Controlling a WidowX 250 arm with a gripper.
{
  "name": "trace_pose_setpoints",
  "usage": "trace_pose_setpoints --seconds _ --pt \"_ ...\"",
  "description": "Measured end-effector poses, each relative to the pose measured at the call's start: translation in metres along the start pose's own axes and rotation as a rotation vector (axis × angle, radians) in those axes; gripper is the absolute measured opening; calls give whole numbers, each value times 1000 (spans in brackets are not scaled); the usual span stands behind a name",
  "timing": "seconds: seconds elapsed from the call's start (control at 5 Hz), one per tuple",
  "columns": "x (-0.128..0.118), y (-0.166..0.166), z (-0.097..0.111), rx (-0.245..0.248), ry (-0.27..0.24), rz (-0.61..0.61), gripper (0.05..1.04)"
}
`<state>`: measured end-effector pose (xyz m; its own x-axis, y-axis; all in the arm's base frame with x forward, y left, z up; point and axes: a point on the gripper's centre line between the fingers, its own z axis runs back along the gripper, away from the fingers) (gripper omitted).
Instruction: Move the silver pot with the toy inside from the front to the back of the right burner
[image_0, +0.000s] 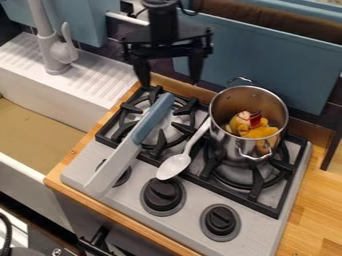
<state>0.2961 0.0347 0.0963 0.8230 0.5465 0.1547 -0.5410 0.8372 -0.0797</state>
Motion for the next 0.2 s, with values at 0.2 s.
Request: trace_pose_setpoints --seconds 0.2 --pt "12 15 -8 2 -15 25 999"
